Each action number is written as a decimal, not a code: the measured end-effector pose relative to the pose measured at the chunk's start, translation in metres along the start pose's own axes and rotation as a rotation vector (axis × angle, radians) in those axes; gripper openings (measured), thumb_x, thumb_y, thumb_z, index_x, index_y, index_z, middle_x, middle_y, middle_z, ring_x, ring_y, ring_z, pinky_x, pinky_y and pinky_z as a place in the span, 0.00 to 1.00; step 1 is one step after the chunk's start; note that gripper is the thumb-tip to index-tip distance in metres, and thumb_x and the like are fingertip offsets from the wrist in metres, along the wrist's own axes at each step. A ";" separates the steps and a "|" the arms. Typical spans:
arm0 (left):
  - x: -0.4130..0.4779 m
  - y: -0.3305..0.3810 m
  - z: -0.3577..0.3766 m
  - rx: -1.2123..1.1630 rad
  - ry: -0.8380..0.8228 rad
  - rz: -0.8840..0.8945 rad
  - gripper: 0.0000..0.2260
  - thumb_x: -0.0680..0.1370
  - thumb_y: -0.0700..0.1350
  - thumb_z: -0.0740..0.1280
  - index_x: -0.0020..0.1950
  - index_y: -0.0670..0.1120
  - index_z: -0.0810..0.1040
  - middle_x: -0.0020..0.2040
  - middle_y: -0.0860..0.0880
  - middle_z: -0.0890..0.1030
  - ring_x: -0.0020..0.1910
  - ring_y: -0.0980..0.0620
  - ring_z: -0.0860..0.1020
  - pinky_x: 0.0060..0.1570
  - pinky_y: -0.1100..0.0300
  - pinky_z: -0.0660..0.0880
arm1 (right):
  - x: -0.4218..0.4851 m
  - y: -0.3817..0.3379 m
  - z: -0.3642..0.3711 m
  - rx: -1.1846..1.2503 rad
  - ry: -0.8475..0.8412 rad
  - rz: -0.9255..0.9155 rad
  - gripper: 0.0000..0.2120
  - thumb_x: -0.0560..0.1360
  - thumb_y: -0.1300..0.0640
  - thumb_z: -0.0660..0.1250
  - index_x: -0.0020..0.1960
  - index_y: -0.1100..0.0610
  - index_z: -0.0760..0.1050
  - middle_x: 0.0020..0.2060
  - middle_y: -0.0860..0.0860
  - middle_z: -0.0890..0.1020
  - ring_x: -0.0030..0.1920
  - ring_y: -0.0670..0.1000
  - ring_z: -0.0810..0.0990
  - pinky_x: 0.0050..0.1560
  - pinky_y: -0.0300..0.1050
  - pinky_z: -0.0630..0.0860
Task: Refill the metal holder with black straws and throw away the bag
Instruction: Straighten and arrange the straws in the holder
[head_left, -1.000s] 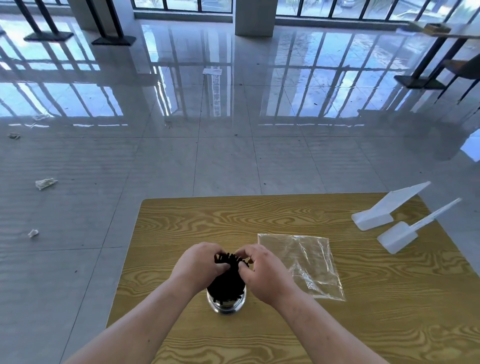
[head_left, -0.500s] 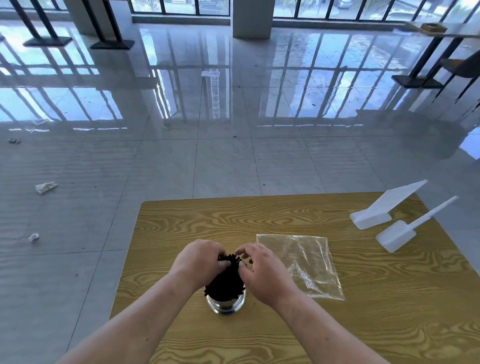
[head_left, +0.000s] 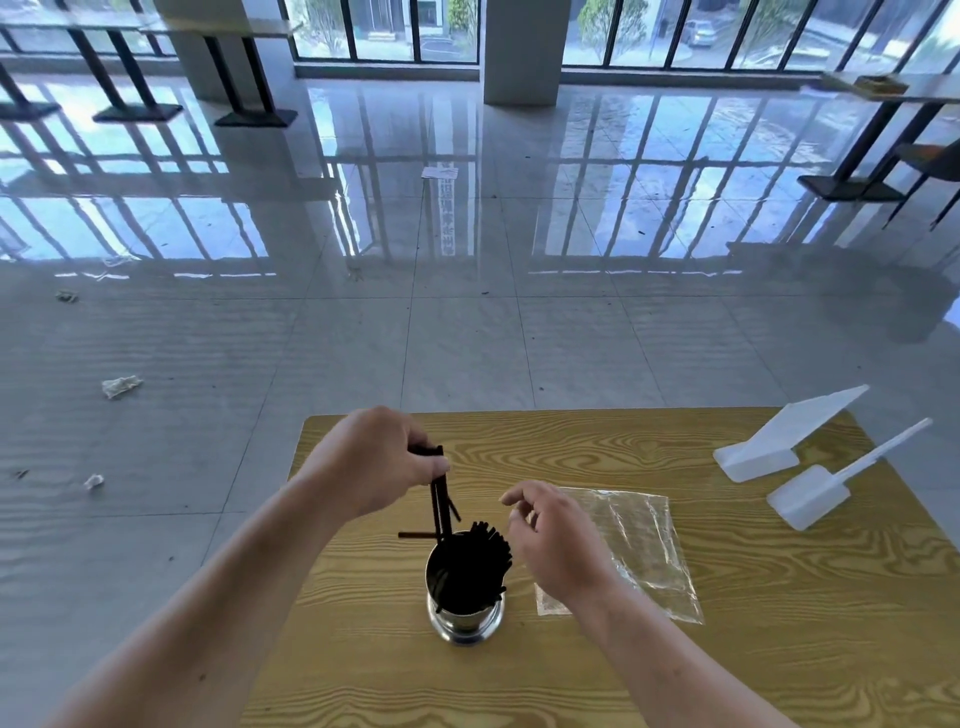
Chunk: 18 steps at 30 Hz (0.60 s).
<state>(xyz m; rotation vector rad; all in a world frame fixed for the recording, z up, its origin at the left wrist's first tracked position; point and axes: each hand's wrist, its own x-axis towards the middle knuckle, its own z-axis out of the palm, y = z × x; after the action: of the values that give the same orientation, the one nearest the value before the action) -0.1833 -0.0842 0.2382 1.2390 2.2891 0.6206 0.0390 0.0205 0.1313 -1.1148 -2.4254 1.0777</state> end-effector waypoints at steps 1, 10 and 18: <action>0.000 -0.002 -0.009 -0.053 0.012 0.003 0.05 0.72 0.58 0.79 0.38 0.60 0.87 0.28 0.55 0.83 0.24 0.58 0.77 0.31 0.58 0.77 | 0.000 0.002 -0.001 0.014 0.012 0.015 0.09 0.82 0.59 0.66 0.56 0.48 0.82 0.39 0.40 0.79 0.37 0.36 0.78 0.36 0.33 0.73; -0.001 -0.030 0.004 -0.290 0.086 -0.036 0.08 0.69 0.59 0.78 0.39 0.56 0.88 0.31 0.47 0.85 0.24 0.55 0.77 0.27 0.60 0.75 | -0.004 0.008 0.002 0.151 0.009 0.137 0.13 0.80 0.62 0.64 0.46 0.47 0.81 0.26 0.44 0.78 0.24 0.43 0.70 0.25 0.43 0.69; -0.006 -0.046 0.026 -0.445 0.114 -0.045 0.10 0.72 0.60 0.76 0.42 0.55 0.89 0.35 0.46 0.86 0.27 0.52 0.79 0.30 0.56 0.80 | -0.005 -0.007 0.004 0.327 -0.088 0.219 0.09 0.81 0.54 0.63 0.48 0.49 0.82 0.24 0.44 0.76 0.24 0.44 0.66 0.23 0.37 0.64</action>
<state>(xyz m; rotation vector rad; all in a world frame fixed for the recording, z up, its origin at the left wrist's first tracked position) -0.1951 -0.1073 0.1912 0.9547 2.0988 1.1353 0.0367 0.0121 0.1338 -1.2600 -2.1165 1.5552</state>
